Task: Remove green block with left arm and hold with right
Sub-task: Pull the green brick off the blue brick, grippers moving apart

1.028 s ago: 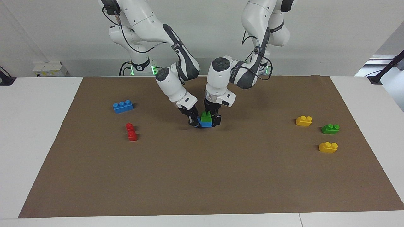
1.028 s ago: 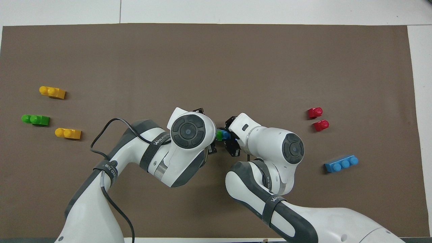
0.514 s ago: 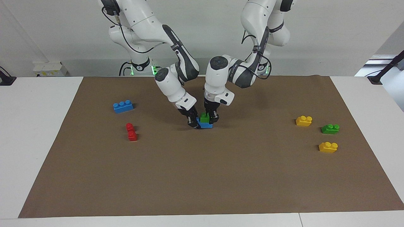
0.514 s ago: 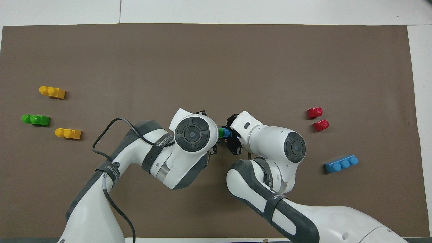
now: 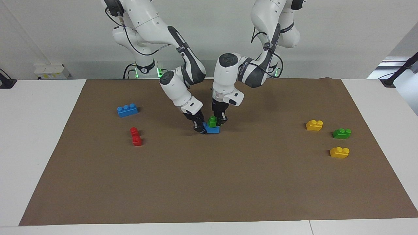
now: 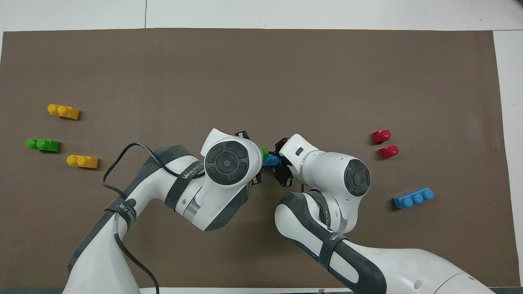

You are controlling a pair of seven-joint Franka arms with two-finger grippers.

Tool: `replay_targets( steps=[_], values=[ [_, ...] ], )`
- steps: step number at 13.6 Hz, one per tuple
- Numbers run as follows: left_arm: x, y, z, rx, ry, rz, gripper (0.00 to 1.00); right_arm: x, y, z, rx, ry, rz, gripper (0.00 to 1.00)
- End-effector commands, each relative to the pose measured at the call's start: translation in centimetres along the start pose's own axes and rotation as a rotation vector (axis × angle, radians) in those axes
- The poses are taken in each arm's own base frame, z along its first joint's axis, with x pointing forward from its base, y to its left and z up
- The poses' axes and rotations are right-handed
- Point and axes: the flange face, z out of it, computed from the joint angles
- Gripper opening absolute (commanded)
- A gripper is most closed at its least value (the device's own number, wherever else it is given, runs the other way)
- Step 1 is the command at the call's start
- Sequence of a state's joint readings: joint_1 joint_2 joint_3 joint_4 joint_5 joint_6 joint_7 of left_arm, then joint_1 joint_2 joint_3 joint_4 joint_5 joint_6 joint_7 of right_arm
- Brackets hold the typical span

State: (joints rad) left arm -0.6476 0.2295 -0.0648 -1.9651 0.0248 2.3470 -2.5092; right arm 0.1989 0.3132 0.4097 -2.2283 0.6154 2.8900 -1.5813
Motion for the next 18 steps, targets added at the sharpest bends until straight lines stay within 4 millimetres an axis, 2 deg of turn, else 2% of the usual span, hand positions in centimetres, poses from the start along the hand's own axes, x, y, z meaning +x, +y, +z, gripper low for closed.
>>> replay_targets(
  steps=[1,5,9,12,14,17,18],
  values=[
    [1.0,0.5,-2.7,-0.004,0.027,0.010,0.00,0.0,-0.3,0.1,0.001,0.010,0.018,0.00],
    [3.7,2.6,-4.8,0.006,0.055,0.046,0.00,-0.2,0.0,-0.1,0.000,0.011,0.040,0.00],
    [6.8,5.3,-4.6,0.026,0.082,0.152,0.00,0.3,1.2,-1.5,0.004,0.027,0.105,0.00],
    [10.4,8.3,-4.5,0.045,0.096,0.273,0.00,-0.1,2.9,-3.3,0.001,0.035,0.158,0.00],
    [13.6,10.6,-4.4,0.054,0.102,0.347,0.00,-1.2,4.7,-5.1,0.020,0.036,0.223,0.00],
    [19.2,13.8,-4.0,0.073,0.110,0.417,0.00,-5.0,8.7,-10.3,0.046,0.004,0.266,0.00],
    [20.6,14.6,-4.1,0.071,0.109,0.451,0.00,-5.7,9.8,-12.0,0.048,-0.029,0.263,0.00]
  ],
)
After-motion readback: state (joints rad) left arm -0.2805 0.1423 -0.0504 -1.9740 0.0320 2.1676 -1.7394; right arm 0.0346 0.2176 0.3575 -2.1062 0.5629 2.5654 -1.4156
